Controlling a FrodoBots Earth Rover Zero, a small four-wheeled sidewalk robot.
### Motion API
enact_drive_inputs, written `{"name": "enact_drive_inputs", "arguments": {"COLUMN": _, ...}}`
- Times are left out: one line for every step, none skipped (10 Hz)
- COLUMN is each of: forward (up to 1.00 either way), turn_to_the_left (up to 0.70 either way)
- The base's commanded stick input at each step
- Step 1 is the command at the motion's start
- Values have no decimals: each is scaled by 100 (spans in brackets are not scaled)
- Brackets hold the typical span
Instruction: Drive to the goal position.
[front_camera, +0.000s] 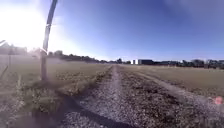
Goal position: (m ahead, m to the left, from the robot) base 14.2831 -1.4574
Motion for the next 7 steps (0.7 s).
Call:
{"name": "enact_drive_inputs", "arguments": {"forward": 50, "turn_to_the_left": 0}}
{"name": "enact_drive_inputs", "arguments": {"forward": 50, "turn_to_the_left": 0}}
{"name": "enact_drive_inputs", "arguments": {"forward": 50, "turn_to_the_left": 0}}
{"name": "enact_drive_inputs", "arguments": {"forward": 50, "turn_to_the_left": 0}}
{"name": "enact_drive_inputs", "arguments": {"forward": 50, "turn_to_the_left": 0}}
{"name": "enact_drive_inputs", "arguments": {"forward": 50, "turn_to_the_left": 0}}
{"name": "enact_drive_inputs", "arguments": {"forward": 50, "turn_to_the_left": 0}}
